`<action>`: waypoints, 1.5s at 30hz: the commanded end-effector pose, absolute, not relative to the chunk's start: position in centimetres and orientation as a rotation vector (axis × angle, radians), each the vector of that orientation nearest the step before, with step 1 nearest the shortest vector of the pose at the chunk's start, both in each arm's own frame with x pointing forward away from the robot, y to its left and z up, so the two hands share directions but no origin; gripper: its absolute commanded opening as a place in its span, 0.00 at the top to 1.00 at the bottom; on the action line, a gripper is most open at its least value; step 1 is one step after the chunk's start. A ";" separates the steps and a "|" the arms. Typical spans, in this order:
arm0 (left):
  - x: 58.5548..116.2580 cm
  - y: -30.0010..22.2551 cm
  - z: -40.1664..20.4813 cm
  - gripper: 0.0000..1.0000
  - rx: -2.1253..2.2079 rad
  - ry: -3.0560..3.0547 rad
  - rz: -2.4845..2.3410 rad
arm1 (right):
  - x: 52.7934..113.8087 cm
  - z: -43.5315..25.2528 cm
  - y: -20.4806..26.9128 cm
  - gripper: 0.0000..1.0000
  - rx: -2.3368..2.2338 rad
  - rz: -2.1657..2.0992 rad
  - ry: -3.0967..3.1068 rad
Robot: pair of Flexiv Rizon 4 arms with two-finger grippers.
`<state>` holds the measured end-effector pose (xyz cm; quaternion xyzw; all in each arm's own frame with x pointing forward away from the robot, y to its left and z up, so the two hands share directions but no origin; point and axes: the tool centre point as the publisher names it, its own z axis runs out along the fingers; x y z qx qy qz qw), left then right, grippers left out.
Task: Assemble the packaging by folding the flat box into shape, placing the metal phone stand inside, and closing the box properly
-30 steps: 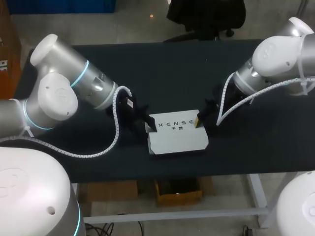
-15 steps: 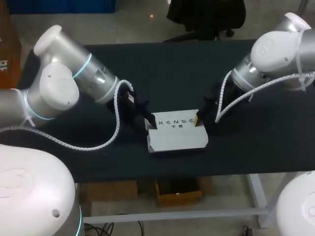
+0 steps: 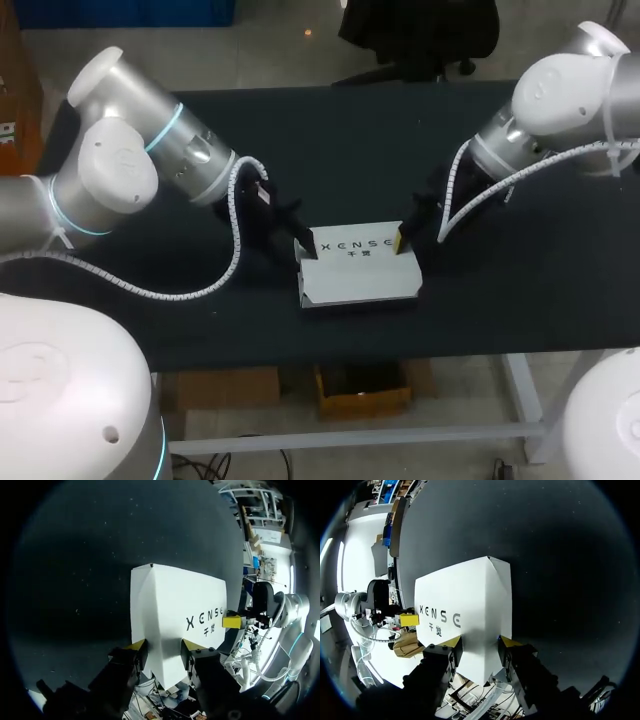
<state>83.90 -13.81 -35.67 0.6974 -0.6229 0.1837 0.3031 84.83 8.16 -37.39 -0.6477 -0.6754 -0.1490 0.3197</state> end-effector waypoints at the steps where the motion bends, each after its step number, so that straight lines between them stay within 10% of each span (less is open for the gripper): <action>1: 84.2 -14.9 -35.7 0.56 1.845 -1.653 0.477 | 85.1 -37.0 9.0 0.56 -1.683 -0.378 -1.768; 45: 84.4 -14.9 -34.2 0.56 1.846 -1.636 0.415 | 85.9 -35.5 8.6 0.55 -1.636 -0.302 -1.703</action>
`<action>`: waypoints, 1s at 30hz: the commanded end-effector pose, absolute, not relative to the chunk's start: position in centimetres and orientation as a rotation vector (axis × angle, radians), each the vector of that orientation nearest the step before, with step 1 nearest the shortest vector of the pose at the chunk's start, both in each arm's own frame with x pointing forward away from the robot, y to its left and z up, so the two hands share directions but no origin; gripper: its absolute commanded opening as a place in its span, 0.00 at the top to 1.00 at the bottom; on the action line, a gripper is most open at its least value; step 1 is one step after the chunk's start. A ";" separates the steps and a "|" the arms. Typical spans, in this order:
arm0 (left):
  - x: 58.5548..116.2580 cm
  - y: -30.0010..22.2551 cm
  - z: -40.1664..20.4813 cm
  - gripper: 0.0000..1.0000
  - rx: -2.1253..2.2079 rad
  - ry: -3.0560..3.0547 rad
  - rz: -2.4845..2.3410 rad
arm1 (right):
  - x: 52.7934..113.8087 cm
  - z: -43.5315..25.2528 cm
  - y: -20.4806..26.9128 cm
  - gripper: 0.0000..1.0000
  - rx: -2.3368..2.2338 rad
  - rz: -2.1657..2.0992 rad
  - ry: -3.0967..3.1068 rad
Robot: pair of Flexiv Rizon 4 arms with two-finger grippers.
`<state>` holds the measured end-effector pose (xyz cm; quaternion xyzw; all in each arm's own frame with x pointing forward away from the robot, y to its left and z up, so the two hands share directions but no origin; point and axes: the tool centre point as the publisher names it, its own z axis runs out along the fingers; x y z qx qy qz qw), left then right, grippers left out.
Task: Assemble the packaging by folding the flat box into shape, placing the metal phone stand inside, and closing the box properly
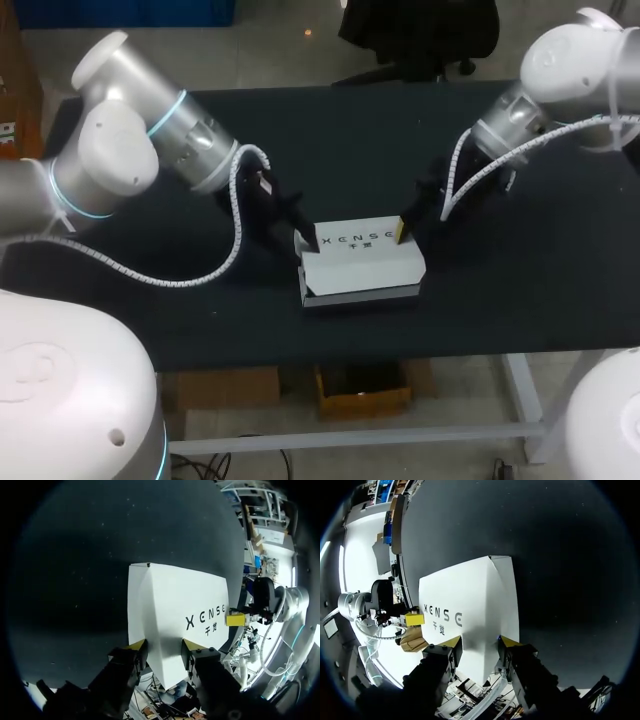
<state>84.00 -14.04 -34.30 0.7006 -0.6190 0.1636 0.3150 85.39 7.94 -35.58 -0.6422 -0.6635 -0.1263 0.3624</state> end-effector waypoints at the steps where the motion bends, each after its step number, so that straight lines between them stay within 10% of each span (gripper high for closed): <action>1: 84.4 -14.9 -34.2 0.56 1.845 -1.636 0.413 | 85.9 -35.5 8.6 0.55 -1.632 -0.298 -1.701; 30: 85.0 -15.8 -33.6 0.55 1.792 -1.596 0.302 | 86.3 -35.3 9.3 0.55 -1.594 -0.225 -1.651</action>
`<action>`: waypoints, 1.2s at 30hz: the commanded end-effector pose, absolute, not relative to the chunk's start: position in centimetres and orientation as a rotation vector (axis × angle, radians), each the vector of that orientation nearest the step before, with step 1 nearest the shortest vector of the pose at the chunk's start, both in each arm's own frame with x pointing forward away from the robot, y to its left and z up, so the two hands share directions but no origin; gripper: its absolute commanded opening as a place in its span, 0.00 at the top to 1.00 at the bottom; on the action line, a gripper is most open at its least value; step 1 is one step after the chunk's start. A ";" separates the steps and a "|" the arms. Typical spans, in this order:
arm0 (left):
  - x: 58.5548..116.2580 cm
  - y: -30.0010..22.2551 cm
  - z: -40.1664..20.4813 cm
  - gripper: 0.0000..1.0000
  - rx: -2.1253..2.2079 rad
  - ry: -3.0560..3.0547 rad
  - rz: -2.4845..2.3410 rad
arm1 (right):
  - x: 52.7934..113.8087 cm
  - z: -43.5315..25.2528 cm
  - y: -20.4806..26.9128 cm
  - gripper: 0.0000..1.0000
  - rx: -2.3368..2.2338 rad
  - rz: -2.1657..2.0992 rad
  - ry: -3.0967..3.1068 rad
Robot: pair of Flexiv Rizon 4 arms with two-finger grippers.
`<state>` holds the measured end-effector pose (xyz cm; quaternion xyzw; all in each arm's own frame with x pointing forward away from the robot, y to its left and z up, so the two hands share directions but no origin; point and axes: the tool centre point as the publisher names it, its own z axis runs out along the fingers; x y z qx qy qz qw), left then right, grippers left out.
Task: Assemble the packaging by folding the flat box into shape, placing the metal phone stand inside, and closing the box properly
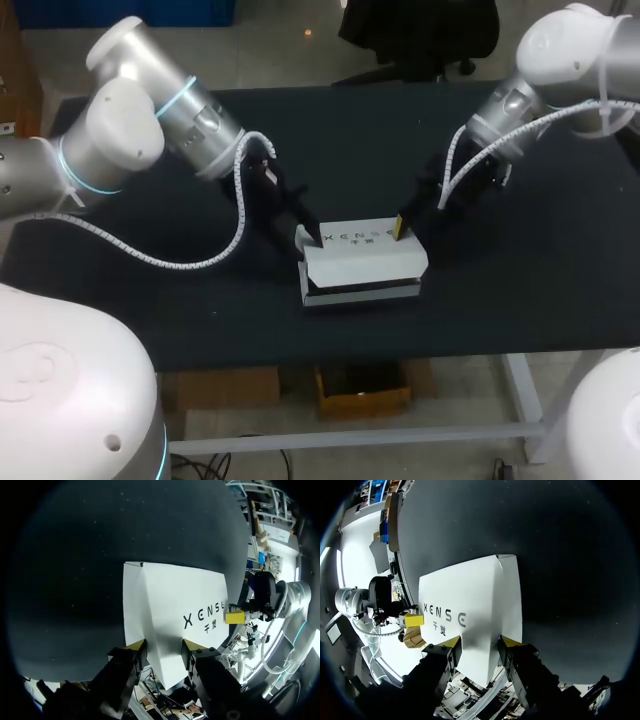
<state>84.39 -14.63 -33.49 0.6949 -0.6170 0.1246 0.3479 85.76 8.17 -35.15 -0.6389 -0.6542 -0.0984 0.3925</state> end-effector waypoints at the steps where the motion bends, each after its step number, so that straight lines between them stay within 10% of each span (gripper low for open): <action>1: 85.1 -15.8 -33.7 0.56 1.791 -1.593 0.298 | 86.3 -35.3 9.3 0.55 -1.591 -0.222 -1.649; 36: 84.6 -15.8 -32.3 0.55 1.757 -1.547 0.229 | 86.0 -34.1 9.7 0.55 -1.546 -0.161 -1.591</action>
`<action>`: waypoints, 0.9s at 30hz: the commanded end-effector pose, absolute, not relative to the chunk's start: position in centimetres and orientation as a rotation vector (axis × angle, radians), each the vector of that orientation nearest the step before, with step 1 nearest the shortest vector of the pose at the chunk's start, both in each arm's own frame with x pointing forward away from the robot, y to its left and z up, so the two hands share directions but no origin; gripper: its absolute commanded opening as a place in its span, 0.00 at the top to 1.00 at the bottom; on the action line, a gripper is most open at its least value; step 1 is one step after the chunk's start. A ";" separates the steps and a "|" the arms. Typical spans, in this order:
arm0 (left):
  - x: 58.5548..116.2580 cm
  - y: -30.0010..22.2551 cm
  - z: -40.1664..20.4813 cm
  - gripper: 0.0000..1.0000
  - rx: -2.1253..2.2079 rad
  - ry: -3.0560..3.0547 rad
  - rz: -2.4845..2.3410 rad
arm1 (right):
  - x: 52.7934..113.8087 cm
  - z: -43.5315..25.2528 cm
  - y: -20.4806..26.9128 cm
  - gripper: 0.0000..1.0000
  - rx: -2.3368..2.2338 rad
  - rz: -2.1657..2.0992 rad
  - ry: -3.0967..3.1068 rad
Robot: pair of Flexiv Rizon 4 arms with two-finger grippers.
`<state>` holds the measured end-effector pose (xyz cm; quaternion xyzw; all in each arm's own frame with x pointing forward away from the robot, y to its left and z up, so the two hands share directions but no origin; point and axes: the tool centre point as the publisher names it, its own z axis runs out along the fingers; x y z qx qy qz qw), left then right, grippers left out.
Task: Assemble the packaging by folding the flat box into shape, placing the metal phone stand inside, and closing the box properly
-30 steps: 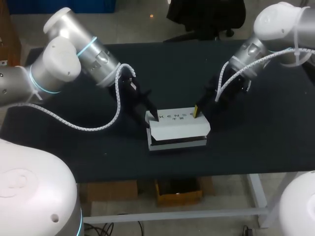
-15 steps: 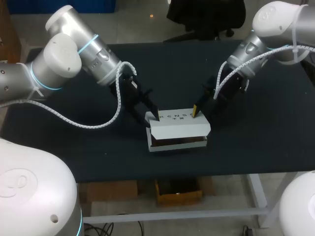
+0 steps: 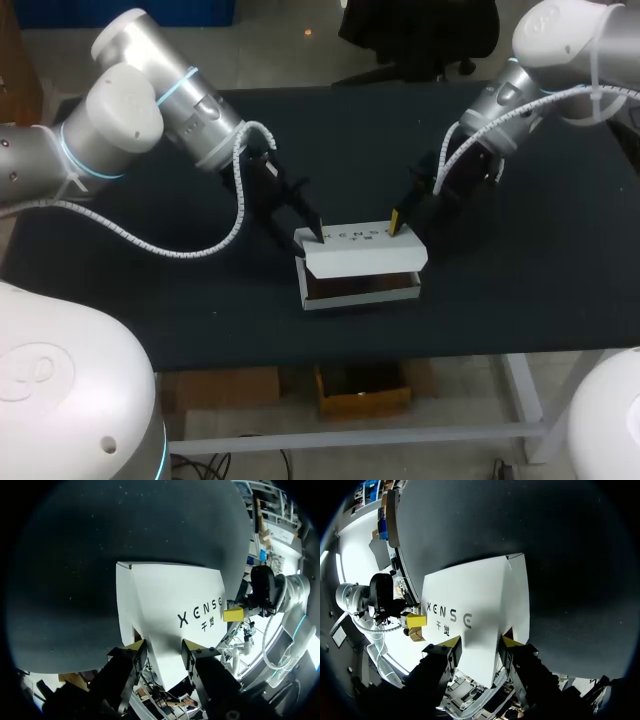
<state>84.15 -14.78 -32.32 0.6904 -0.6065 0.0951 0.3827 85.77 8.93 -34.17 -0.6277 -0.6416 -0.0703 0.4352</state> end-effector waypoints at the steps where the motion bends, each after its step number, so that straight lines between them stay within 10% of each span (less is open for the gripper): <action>1: 84.7 -15.7 -32.3 0.55 1.757 -1.546 0.227 | 86.0 -34.1 9.7 0.55 -1.545 -0.161 -1.589; 27: 85.5 -14.9 -31.3 0.55 1.774 -1.525 0.189 | 86.7 -32.4 9.3 0.53 -1.555 -0.122 -1.598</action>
